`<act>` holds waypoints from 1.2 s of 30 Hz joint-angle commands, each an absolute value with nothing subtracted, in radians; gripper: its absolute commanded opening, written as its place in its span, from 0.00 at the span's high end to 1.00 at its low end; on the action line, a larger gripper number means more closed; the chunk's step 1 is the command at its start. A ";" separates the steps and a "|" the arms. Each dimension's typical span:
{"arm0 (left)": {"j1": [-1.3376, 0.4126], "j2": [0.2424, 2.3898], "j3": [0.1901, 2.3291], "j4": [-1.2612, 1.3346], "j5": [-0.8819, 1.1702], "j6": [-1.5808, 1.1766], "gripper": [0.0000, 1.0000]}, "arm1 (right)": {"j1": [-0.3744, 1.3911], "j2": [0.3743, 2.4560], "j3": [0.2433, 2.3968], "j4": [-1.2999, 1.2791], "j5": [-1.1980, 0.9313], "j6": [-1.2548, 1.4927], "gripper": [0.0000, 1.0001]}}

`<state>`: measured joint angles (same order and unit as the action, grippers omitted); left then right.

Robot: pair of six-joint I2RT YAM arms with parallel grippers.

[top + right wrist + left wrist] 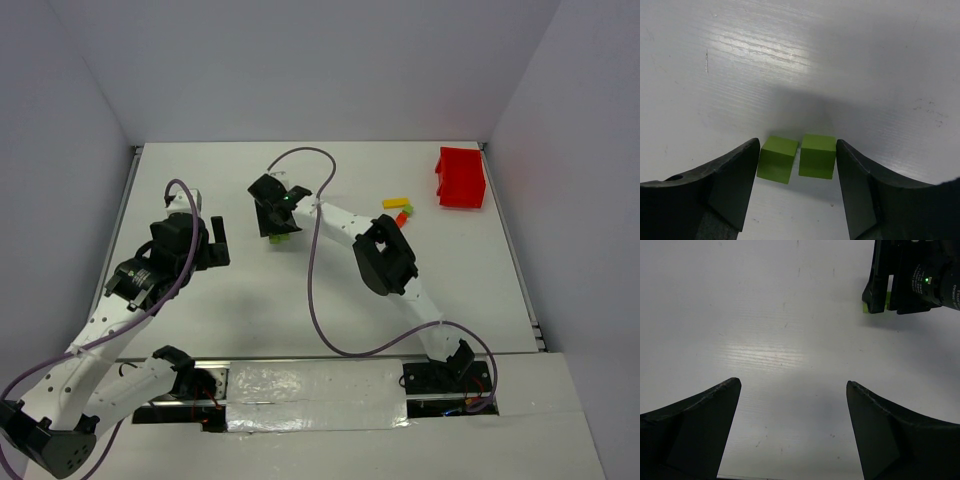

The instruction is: Build the wood block tower

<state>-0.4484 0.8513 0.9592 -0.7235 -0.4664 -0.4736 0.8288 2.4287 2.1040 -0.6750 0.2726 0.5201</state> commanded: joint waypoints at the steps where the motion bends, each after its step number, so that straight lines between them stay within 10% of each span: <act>1: -0.443 0.850 0.953 -0.681 -0.462 -0.457 0.00 | 0.830 2.418 2.123 -0.666 0.270 0.492 0.31; 18: -0.443 0.850 0.951 -0.678 -0.460 -0.457 0.01 | 0.831 2.341 1.983 -0.614 0.262 0.492 0.40; 36: -0.443 0.845 0.951 -0.678 -0.457 -0.456 0.00 | 0.749 2.068 1.788 -0.525 0.180 0.486 0.00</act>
<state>-0.4480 0.8513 0.9588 -0.7158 -0.4637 -0.4728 0.7998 2.2601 1.8561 -0.5884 0.1955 0.5026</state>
